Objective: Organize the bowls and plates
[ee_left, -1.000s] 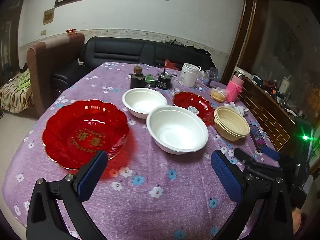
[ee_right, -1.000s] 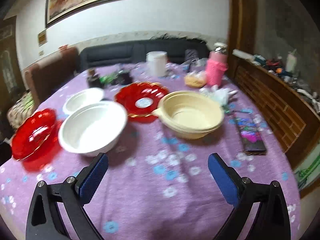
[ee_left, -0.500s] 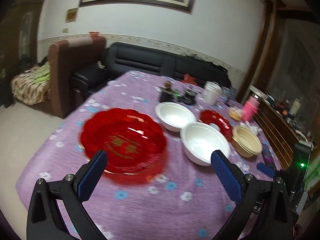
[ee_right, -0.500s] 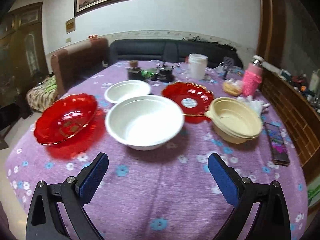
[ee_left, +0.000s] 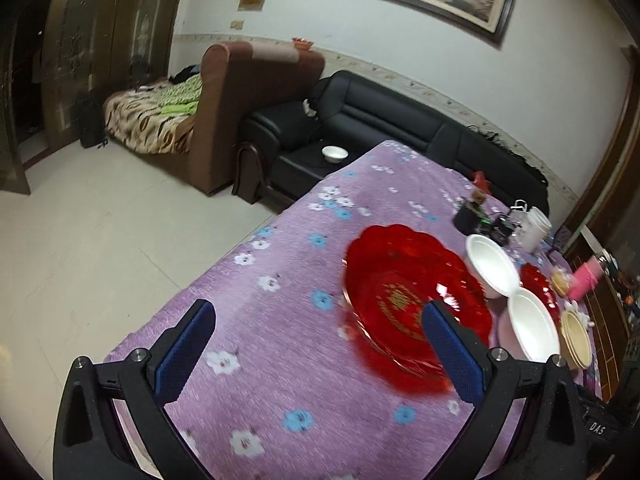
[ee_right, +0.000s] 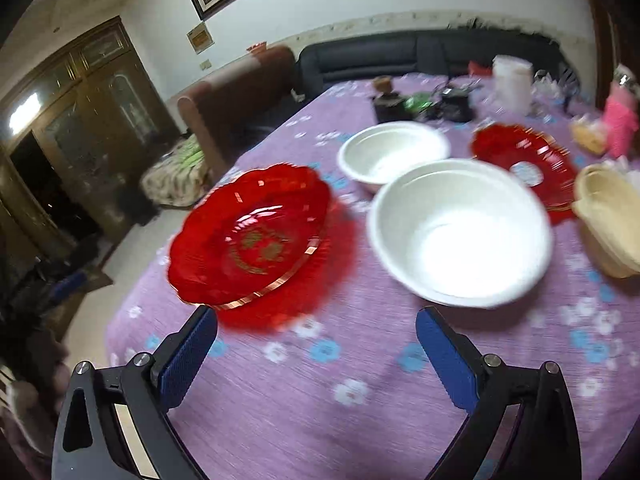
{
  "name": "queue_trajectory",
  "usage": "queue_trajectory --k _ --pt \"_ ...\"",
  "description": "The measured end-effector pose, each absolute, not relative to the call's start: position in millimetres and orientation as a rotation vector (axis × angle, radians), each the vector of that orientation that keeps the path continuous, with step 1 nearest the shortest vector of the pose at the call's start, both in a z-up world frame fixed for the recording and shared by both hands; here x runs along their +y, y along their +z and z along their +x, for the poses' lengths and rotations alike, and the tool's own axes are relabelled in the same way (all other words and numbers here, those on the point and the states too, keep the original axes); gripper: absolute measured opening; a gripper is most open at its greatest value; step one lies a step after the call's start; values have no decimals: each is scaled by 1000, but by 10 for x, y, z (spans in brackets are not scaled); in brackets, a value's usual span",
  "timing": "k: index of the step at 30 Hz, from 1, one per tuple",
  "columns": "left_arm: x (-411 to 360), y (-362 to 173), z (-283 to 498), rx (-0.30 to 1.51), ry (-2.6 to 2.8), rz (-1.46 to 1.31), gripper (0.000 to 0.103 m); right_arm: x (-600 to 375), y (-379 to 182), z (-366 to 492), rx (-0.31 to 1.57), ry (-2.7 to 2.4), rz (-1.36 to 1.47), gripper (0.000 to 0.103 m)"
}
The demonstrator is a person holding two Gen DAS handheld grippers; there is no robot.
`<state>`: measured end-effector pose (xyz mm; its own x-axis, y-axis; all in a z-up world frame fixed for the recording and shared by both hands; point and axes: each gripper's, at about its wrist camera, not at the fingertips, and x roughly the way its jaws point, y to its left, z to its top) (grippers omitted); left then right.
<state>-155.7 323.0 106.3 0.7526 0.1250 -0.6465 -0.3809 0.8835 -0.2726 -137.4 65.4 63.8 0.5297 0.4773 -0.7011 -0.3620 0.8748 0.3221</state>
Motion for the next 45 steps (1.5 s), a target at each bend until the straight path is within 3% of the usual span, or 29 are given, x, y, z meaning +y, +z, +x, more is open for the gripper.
queue_trajectory --k 7,12,14,17,19,21,22,23,26,28,36,45 --pt "3366 878 -1022 754 249 -416 103 1005 489 -1060 935 484 188 100" --pt "3387 631 -615 856 230 -425 102 1177 390 -815 970 437 168 89" --pt "3365 533 -500 888 215 -425 96 1214 352 -735 979 407 155 86" --pt "3296 379 -342 947 184 -410 75 1310 340 -697 967 415 126 77" --pt "3245 278 -255 991 156 -403 44 1356 314 -672 981 417 118 70" --pt "3218 222 -224 1014 139 -413 27 1395 267 -655 997 422 116 60" --pt "3212 233 -235 1007 137 -412 25 1404 254 -656 999 414 107 55" --pt "3199 246 -239 1002 132 -413 24 1409 250 -661 994 407 99 46" --pt "3193 299 -293 983 145 -411 24 1386 246 -658 984 399 76 31" --pt "3188 350 -333 971 144 -411 24 1358 262 -658 980 404 80 27" --pt "3117 698 -695 875 171 -337 24 1381 456 -889 906 439 51 27" --pt "3089 683 -860 859 210 -301 24 1421 411 -1106 899 469 24 27"
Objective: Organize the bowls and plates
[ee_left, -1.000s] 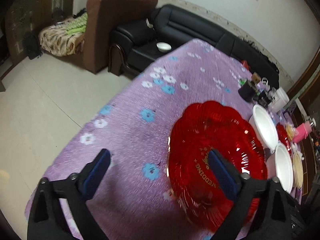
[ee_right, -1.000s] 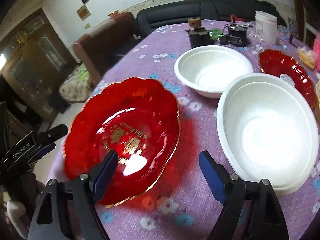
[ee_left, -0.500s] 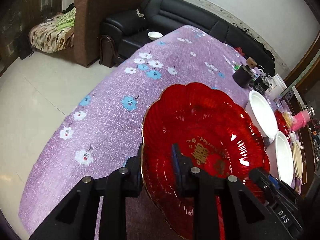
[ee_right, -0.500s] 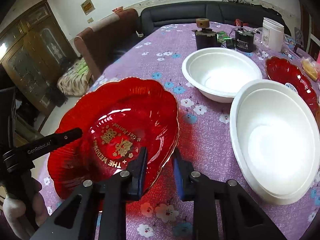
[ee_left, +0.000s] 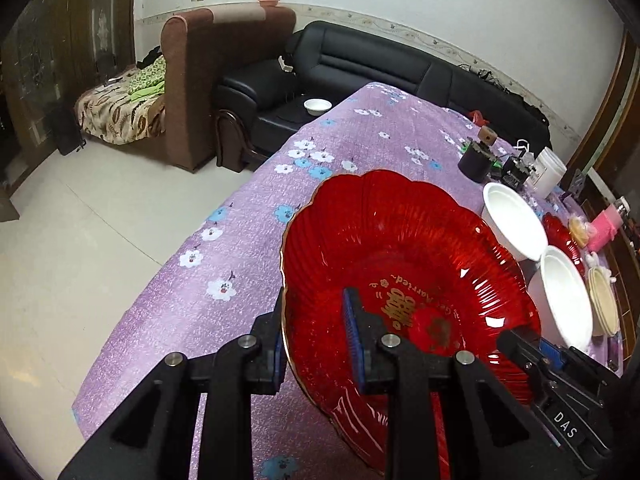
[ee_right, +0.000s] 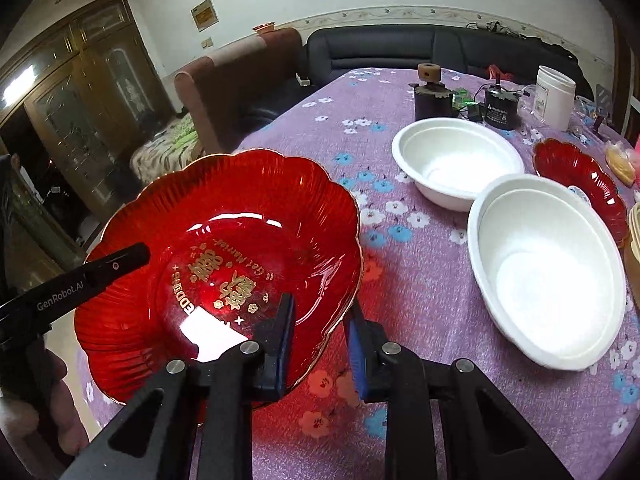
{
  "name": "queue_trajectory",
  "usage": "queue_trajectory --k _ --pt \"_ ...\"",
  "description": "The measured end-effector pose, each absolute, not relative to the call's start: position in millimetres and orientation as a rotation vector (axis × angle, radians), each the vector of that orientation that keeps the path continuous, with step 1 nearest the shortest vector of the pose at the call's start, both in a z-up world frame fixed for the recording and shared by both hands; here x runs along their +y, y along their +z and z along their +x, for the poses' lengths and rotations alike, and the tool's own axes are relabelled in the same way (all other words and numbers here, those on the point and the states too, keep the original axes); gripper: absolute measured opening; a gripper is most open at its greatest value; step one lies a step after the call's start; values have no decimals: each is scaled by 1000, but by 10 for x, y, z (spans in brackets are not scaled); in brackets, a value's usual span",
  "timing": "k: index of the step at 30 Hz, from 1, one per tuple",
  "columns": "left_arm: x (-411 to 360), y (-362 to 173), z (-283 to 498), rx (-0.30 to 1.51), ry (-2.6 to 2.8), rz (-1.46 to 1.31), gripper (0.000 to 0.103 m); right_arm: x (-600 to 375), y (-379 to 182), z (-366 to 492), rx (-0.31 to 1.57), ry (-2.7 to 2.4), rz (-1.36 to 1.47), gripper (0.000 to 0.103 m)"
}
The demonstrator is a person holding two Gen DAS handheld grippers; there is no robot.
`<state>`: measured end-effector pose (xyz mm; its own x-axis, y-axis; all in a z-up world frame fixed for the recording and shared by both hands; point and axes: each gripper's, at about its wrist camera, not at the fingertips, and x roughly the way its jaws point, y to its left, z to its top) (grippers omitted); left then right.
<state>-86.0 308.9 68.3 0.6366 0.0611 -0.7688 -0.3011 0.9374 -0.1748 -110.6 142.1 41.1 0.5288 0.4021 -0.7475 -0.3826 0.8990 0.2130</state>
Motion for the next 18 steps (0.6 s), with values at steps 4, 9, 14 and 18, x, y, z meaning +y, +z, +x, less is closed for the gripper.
queue_trajectory --k 4,9,14,18 --pt "3089 589 -828 885 215 -302 24 1406 339 -1092 917 463 29 27" --pt "3080 459 -793 917 238 -288 24 1402 270 -1115 931 451 19 27" --pt "3170 420 -803 932 261 -323 27 1433 218 -1132 937 452 0 28" --pt "3206 561 -939 880 274 -342 48 1439 255 -1172 936 472 6 33"
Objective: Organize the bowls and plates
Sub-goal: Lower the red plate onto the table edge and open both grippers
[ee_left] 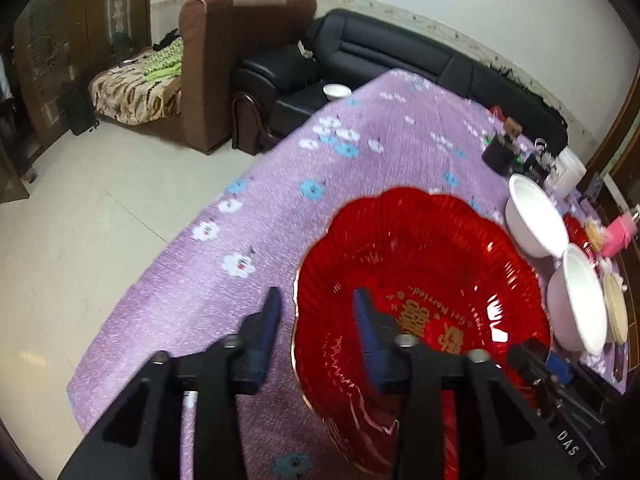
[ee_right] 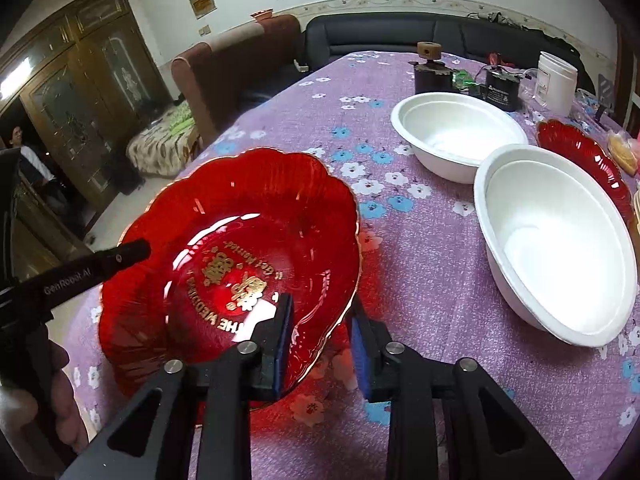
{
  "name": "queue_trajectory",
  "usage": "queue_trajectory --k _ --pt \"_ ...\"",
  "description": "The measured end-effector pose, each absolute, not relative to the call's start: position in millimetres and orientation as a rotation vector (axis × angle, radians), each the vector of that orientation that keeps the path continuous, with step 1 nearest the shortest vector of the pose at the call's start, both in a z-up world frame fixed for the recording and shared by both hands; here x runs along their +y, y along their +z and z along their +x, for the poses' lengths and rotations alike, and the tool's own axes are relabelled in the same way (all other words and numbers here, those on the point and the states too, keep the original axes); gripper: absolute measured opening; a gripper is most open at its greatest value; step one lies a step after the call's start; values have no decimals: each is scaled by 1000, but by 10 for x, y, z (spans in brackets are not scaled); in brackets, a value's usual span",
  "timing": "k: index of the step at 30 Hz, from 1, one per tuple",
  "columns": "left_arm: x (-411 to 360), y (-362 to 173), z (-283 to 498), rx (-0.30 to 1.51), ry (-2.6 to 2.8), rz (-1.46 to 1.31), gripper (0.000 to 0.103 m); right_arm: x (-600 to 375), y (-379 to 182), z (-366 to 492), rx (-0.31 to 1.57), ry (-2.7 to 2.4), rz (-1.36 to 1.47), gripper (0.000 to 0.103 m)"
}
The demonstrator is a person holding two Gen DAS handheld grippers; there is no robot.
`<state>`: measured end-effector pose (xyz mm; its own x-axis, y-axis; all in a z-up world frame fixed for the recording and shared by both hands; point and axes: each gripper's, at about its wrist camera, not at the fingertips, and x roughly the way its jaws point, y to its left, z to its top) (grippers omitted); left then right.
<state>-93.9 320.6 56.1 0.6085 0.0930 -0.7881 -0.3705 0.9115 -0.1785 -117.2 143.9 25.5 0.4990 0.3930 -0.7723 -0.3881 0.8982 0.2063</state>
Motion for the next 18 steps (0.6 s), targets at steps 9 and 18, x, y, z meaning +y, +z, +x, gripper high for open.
queue_trajectory --k 9,18 --pt "3245 990 -1327 743 307 -431 73 1371 446 -1468 871 518 -17 42" --pt "2573 1213 -1321 732 165 -329 81 762 810 -1899 704 481 -19 66"
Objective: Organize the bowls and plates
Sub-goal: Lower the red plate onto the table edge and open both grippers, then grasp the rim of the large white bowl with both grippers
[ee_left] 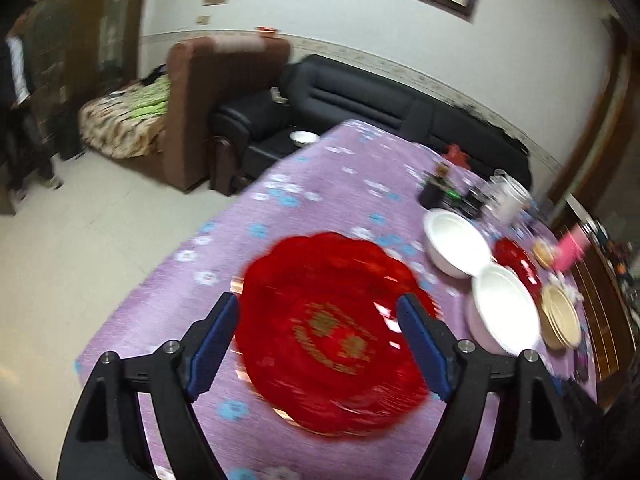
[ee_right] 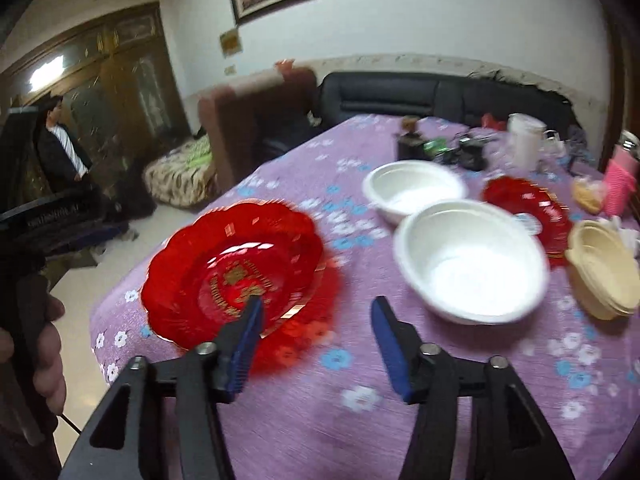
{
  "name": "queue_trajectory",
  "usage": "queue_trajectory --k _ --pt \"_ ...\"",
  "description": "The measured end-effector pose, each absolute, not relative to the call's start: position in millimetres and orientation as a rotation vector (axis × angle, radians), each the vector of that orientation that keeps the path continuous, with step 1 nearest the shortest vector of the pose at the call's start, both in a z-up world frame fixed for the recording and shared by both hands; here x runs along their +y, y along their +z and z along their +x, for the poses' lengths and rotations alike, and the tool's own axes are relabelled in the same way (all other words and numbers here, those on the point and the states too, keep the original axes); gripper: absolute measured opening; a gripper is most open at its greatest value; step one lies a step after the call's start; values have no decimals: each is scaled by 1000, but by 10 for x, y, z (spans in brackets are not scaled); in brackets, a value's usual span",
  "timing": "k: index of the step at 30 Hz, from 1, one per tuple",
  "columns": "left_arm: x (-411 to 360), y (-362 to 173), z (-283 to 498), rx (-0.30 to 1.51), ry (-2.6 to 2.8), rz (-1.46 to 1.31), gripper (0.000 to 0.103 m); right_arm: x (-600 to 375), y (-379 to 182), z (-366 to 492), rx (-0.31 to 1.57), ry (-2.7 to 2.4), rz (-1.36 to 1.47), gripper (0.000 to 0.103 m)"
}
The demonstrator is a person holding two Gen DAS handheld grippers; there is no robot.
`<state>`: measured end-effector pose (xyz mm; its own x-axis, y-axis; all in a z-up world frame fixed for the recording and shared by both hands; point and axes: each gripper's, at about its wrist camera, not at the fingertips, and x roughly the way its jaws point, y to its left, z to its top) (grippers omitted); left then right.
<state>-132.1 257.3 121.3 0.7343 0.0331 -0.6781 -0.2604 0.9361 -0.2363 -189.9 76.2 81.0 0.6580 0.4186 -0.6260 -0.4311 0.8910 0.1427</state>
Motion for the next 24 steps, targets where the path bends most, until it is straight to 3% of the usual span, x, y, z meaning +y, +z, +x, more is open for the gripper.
queue_trajectory --k 13,22,24 --pt "1716 1081 -1104 822 7 -228 81 -701 650 -1488 786 196 234 68" --pt "1257 1029 -1084 860 -71 -157 81 -616 318 -901 924 240 419 68" --pt "1218 1015 -1091 868 -68 -145 81 -523 276 -823 945 241 406 59"
